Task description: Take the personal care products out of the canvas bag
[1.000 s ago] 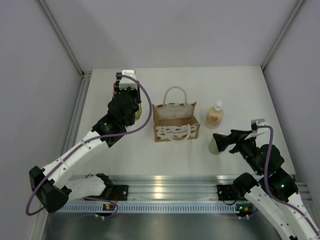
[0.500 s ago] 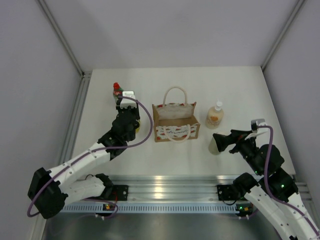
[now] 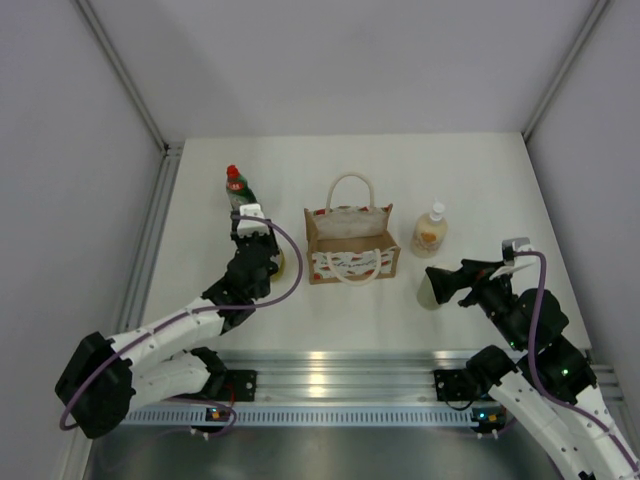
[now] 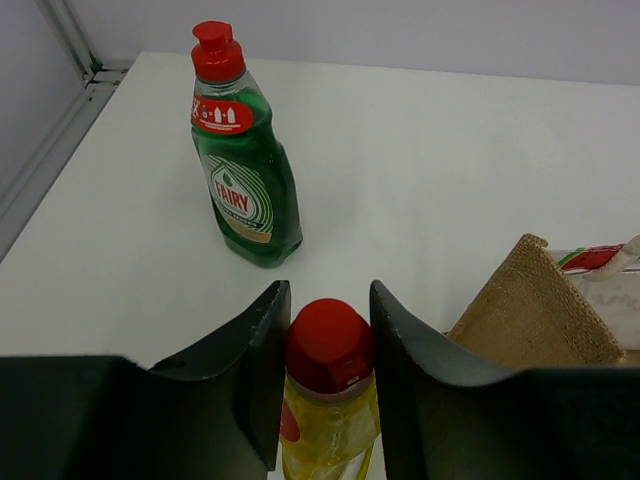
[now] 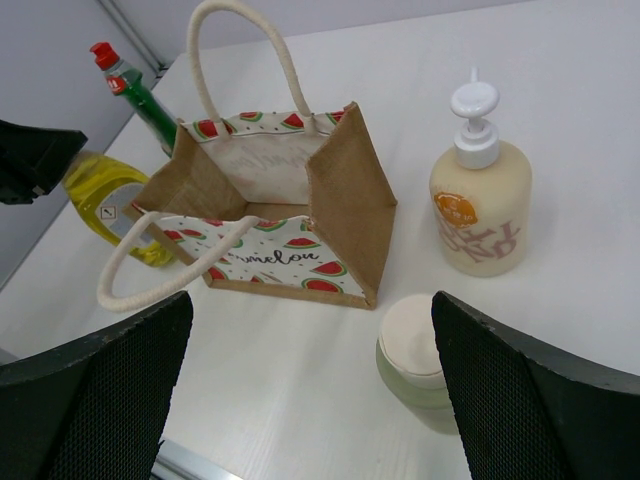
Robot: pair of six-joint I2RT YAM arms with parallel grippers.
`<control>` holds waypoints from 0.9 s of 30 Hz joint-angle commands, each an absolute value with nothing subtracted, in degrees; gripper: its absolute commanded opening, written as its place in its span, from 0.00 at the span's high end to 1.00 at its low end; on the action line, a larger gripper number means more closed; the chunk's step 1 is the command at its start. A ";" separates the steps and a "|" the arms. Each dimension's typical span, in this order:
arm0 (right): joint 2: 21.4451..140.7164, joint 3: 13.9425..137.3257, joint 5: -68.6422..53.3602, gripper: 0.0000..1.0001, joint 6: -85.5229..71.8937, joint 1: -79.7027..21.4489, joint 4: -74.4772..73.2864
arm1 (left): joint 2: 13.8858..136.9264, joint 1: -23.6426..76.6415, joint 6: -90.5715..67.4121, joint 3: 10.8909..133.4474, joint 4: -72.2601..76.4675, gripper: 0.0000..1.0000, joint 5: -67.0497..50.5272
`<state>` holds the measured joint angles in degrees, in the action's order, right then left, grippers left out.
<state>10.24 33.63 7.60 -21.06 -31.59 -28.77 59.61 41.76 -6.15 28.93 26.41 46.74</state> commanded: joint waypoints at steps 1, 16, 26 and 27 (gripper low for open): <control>10.20 33.40 7.03 0.01 -20.92 -31.03 -27.25 | 57.56 41.84 -9.40 29.09 38.06 1.00 49.13; 10.46 33.40 7.03 0.01 -21.01 -31.03 -27.16 | 61.09 41.84 -12.22 31.20 31.12 0.25 48.78; 10.99 35.77 12.03 0.01 -21.36 -31.11 -28.73 | 55.56 41.92 -18.45 42.08 8.82 0.02 48.09; 10.99 36.47 13.87 0.01 -21.27 -31.03 -29.18 | 55.02 41.92 -19.41 45.06 1.83 0.02 47.38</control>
<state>10.37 33.47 9.15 -21.10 -31.59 -28.86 58.43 41.76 -15.29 38.13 14.31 48.64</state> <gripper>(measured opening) 0.993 0.982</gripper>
